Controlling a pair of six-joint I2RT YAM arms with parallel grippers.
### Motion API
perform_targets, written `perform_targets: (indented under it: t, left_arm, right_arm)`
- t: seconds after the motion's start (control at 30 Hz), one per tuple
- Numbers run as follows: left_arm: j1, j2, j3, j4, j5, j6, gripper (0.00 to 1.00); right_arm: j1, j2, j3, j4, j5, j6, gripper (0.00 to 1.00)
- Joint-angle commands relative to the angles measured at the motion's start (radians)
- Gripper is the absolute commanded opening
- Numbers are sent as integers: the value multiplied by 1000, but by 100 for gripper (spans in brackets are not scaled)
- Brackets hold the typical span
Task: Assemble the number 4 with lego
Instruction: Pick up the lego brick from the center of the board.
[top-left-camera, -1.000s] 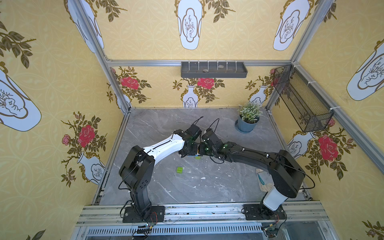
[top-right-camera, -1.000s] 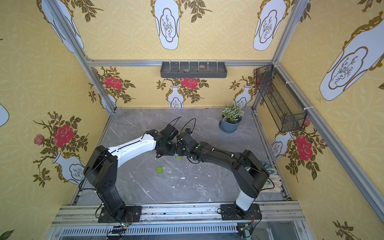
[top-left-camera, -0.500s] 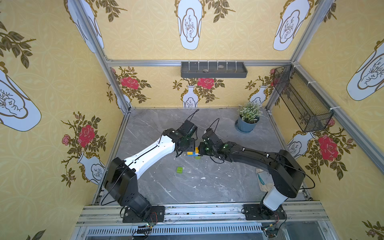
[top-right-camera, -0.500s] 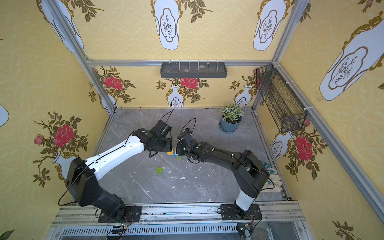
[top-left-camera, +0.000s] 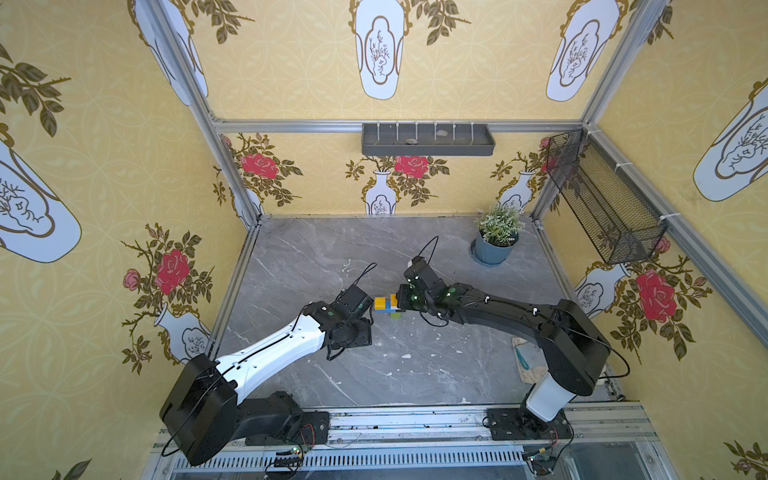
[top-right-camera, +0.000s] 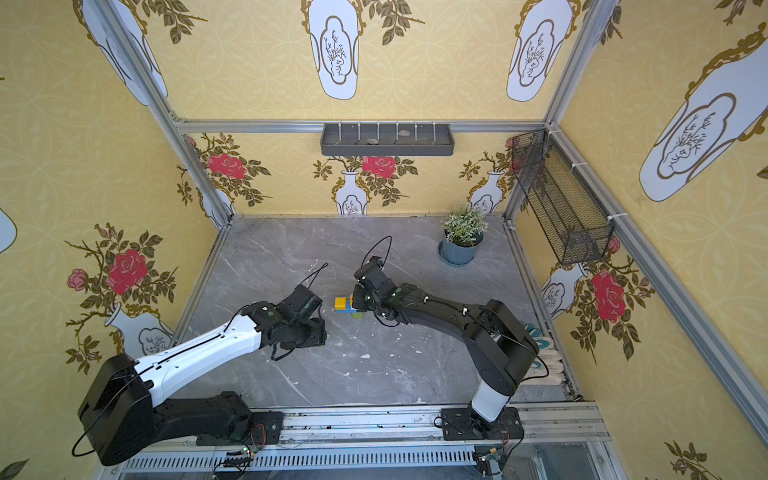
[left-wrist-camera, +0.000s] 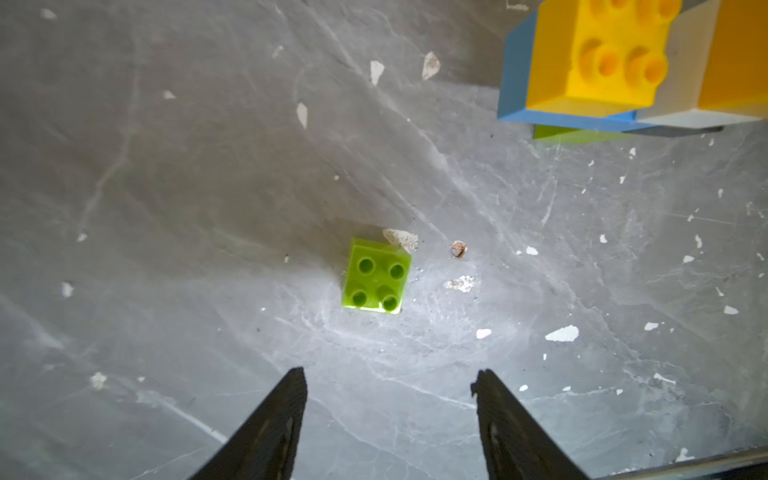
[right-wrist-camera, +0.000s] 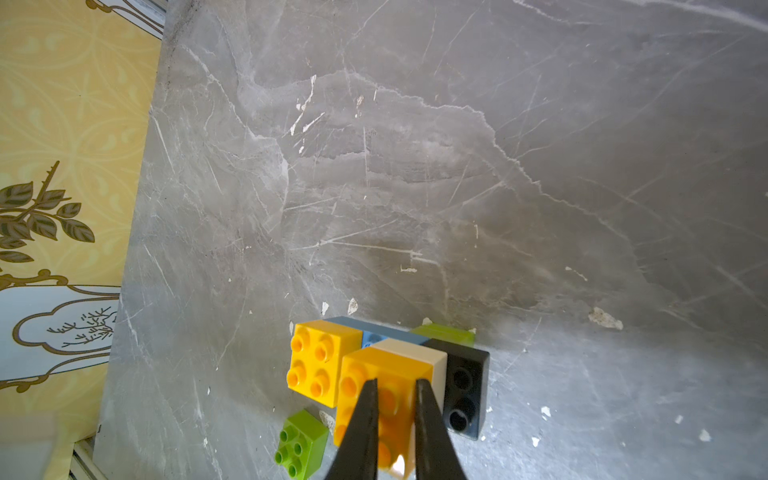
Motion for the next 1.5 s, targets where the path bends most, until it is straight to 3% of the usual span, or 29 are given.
perform_targets:
  t: [0.0, 0.17, 0.43, 0.63, 0.9, 1.2, 1.37, 1.47]
  left_arm:
    - [-8, 57, 9, 49, 18, -23, 64]
    - [-6, 133, 8, 54, -16, -16, 51]
    - [0, 187, 33, 32, -72, 24, 57]
    - [39, 201, 0, 74, -30, 51, 49]
    - [55, 231, 18, 86, -14, 78, 47]
    - [60, 239, 18, 93, -9, 80, 38]
    - [65, 252, 14, 93, -1, 74, 43]
    - [65, 239, 9, 97, 0, 71, 40]
  right_arm:
    - [4, 40, -28, -449, -34, -9, 14]
    - [4, 38, -34, -450, -34, -8, 14]
    - [5, 34, -46, -444, -35, -4, 14]
    - [4, 34, -47, -443, -37, -2, 14]
    - [4, 38, -42, -452, -36, -4, 13]
    - [3, 45, -26, -458, -34, -7, 14]
    - [3, 45, -22, -460, -35, -10, 14]
    - [2, 45, -24, -460, -33, -12, 14]
